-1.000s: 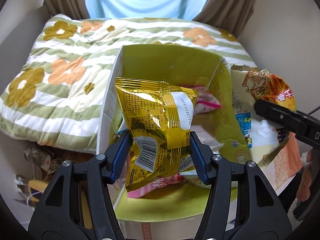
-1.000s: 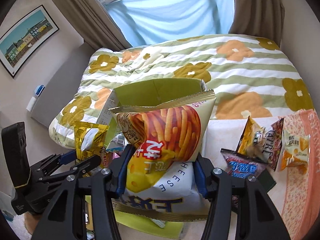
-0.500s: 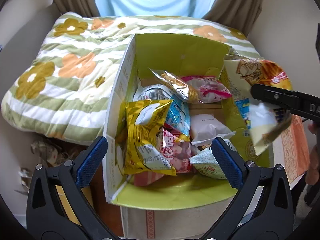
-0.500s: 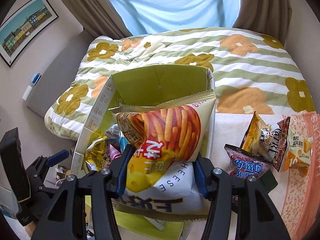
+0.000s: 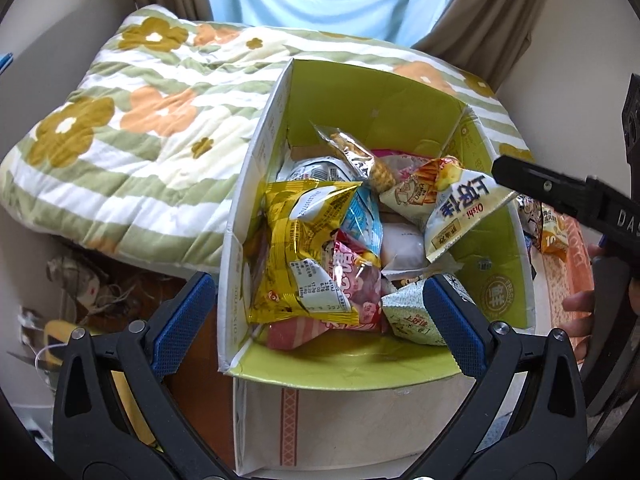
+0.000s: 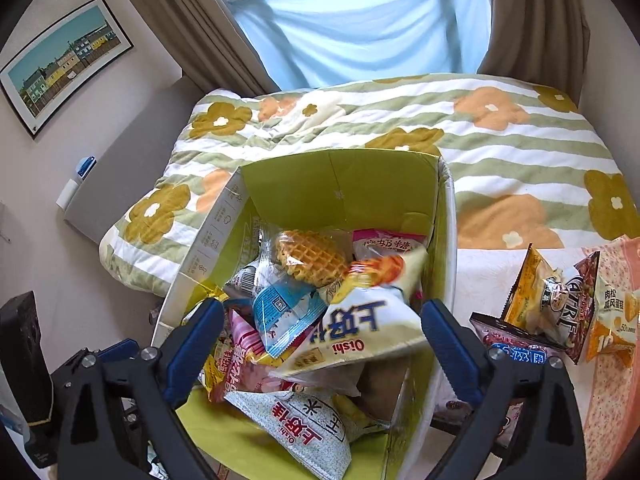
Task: Organize snacks
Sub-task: 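Move both grippers back to the remaining snacks on the sheet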
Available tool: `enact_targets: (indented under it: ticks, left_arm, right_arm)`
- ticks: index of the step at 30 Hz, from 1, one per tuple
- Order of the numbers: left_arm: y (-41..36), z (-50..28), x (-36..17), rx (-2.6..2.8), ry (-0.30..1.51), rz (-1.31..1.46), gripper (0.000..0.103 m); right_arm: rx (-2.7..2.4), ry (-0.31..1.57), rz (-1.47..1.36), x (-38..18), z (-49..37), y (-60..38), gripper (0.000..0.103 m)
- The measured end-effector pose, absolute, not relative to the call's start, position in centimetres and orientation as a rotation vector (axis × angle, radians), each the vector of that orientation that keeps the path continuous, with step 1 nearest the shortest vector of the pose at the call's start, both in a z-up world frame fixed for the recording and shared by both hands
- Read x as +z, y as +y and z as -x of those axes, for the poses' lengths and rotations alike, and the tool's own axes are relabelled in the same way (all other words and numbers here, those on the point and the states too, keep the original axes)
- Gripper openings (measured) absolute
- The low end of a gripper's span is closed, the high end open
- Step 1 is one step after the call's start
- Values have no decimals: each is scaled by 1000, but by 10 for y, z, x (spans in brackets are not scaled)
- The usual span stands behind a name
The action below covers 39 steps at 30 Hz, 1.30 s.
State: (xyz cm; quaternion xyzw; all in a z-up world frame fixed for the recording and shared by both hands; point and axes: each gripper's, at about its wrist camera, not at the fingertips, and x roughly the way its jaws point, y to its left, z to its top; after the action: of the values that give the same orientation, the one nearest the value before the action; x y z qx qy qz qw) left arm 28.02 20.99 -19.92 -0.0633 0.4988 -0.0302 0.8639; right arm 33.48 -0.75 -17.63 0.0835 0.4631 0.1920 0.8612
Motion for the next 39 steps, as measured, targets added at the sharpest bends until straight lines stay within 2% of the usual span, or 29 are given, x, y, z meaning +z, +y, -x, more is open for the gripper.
enact_targets:
  ticks: [9,17,29,39]
  left_arm:
    - [208,-275,-194,-89,1030,108,103]
    - [183,-270,-176,-208,986,63,103]
    - [99,-257,-155,-329,931,9,103]
    - [-10,-275,-147,-260,922,20,103]
  right_arm:
    - [380,1012,-148,-174,-316,-8,98]
    - [317,946,-208,-146,-282,-40,98]
    - [79,858,-256,-123,-237,-160,98]
    - [108,906,-256,-135,-257,-262,98]
